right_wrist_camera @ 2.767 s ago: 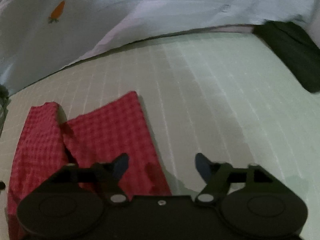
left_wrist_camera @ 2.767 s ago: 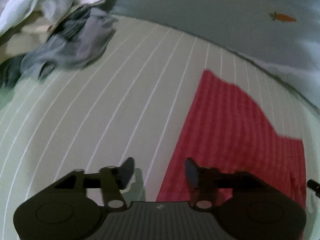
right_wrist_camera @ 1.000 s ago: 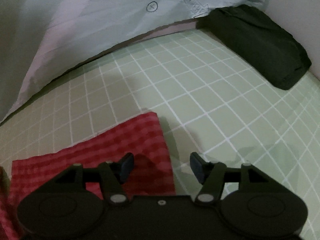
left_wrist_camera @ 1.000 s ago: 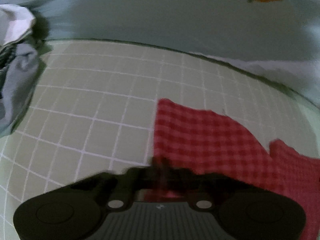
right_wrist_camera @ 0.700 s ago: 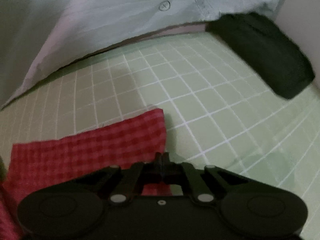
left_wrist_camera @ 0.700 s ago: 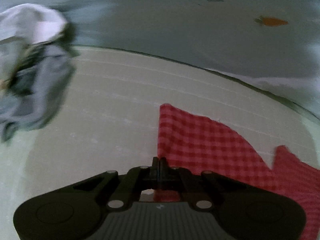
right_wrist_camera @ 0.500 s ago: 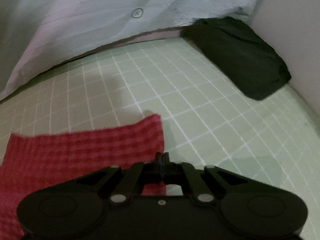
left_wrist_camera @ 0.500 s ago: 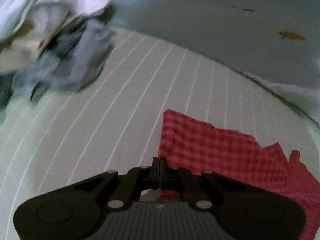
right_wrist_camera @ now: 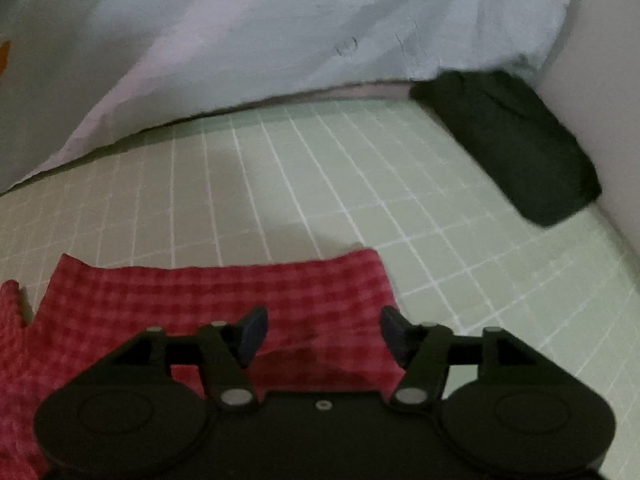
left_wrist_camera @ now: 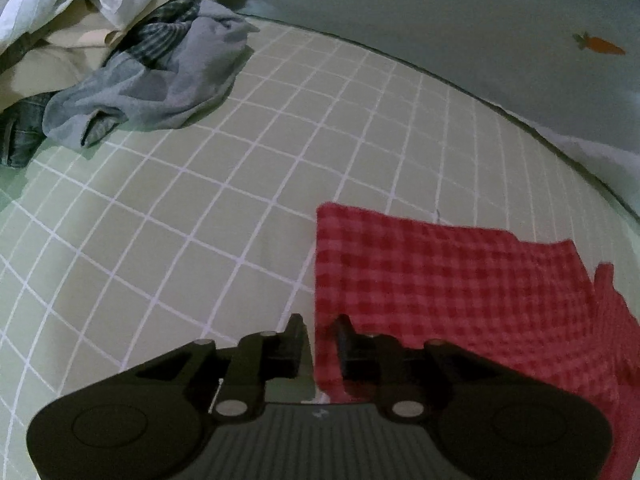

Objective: Fold clothes
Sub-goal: 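Release the cloth with both grippers, leaving it spread flat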

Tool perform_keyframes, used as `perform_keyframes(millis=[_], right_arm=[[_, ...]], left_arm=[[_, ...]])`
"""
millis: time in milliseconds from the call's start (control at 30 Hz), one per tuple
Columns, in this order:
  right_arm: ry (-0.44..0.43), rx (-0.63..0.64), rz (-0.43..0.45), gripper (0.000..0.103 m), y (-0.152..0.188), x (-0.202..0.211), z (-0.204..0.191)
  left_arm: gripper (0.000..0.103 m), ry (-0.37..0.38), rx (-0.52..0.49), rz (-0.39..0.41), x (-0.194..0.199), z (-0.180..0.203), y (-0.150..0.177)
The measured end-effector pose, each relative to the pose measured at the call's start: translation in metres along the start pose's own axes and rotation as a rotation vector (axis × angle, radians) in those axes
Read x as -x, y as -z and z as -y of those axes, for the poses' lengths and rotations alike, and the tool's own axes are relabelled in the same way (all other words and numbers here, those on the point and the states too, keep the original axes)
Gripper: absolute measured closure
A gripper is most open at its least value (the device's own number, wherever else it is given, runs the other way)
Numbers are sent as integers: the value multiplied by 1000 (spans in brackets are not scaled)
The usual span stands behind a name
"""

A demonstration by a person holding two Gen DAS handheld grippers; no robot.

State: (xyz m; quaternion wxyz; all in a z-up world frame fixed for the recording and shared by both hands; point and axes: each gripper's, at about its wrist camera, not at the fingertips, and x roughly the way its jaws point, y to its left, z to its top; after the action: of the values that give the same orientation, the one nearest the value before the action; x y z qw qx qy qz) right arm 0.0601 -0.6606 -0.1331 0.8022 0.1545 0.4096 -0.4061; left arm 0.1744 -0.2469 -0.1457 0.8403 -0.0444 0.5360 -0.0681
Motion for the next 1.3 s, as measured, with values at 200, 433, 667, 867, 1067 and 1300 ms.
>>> perform_keyframes(millis=[200,433,667,867,1067,1300], right_arm=[[48,-46,-21,27,2,-18,18],[-50,-54,-22,73,-5,-36,26],[-62,0,88,101,-28,-39,21],[1,-86,117,41,-18,-17,31],[-46,-106,11,27,39,23,37],[-151,-185,-145,20,109,79,40]], left_arm=[[79,26,12,18,-12,4,-18],[102,15,-57,86,-24,33,-48],[94,-10,-57,213,-25,58,-81],[50,17,-35,206,-4,55,-70],[47,40,-10,45,24,40,16],[46,90,-58,-26,63,46,102]])
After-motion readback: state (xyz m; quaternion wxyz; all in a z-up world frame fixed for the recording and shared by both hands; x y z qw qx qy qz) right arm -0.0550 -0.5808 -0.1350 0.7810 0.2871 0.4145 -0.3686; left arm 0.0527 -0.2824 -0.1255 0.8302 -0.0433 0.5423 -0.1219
